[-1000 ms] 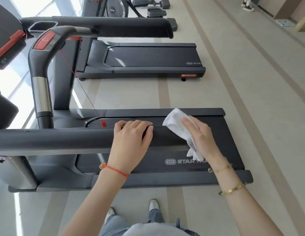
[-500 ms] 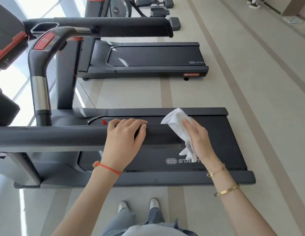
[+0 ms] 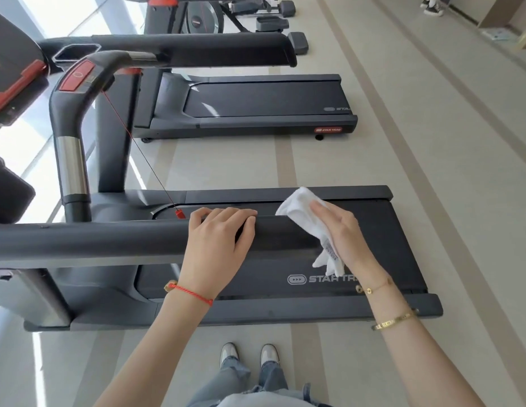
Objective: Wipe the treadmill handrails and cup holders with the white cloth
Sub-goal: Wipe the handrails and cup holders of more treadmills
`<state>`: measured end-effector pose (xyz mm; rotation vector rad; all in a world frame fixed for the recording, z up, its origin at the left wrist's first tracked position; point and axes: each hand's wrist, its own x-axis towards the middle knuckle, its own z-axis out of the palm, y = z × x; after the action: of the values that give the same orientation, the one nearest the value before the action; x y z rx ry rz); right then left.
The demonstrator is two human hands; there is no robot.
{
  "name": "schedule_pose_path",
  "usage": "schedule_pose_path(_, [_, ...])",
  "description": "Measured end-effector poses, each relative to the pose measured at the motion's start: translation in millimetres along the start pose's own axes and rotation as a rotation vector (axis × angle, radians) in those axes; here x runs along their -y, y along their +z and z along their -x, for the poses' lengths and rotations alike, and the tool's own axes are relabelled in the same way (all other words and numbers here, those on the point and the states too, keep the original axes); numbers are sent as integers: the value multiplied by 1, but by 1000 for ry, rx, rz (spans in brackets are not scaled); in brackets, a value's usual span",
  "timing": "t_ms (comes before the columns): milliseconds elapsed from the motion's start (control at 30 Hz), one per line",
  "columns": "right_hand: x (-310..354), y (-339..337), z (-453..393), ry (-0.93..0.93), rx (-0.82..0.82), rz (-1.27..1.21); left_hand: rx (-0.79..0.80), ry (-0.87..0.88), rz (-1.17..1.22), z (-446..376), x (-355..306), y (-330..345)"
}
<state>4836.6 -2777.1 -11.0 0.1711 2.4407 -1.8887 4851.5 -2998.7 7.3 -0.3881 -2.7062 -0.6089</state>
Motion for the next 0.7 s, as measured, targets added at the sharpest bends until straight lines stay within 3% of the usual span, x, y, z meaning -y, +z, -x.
schedule_pose_path(100, [-17,14,23,-161,-198,3,-9,4,2,-1,1,1])
schedule_pose_path(233, [-15,24,29,-471,-207,419,-32,4,-8,0,2,4])
schedule_pose_path(333, [3,20,10,-367,-129,507,-48,21,-12,0,3,5])
schedule_pose_path(433, [10,8,-2,-124,-16,247,-45,25,-6,0,4,5])
schedule_pose_path(500, [7,7,1,-70,-45,159,-38,20,-3,0,4,5])
schedule_pose_path(600, [-1,12,10,-94,-125,145,-25,8,5,0,3,3])
schedule_pose_path(700, [-5,16,19,-333,-164,322,6,2,9,-1,2,1])
